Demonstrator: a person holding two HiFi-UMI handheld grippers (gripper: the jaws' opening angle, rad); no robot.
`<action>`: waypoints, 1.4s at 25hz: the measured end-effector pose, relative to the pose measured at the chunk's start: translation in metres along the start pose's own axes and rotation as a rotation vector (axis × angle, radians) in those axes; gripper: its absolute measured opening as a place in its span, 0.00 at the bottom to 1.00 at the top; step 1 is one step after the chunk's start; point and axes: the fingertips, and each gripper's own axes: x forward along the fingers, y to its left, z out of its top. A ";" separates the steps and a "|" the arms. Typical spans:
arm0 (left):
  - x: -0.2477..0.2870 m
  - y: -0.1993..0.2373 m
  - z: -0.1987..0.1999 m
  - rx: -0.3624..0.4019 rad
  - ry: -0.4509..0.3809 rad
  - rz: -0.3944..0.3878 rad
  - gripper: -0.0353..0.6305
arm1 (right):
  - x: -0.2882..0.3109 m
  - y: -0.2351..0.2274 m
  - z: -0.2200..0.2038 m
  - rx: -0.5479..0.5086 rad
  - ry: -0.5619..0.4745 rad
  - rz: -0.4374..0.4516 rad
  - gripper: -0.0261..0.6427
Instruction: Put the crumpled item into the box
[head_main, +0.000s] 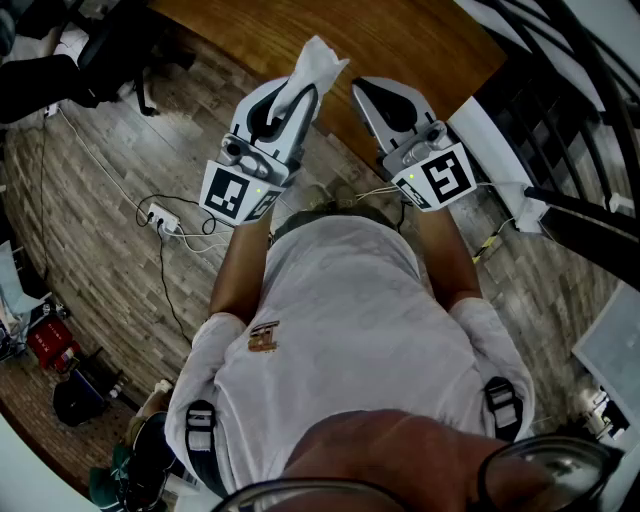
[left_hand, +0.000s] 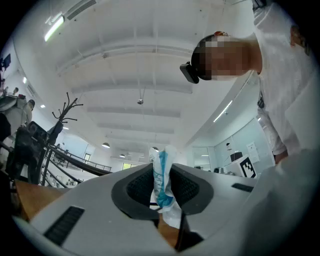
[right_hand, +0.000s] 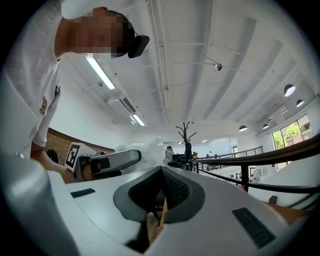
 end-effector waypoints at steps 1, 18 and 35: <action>-0.001 0.000 0.000 0.000 0.001 0.001 0.18 | 0.000 0.001 -0.001 0.000 0.000 0.000 0.09; -0.014 0.025 -0.001 -0.010 -0.004 0.008 0.18 | 0.026 0.005 -0.005 0.029 -0.011 0.000 0.09; -0.042 0.104 0.001 -0.036 -0.027 -0.029 0.18 | 0.095 0.017 -0.027 -0.016 0.033 -0.056 0.09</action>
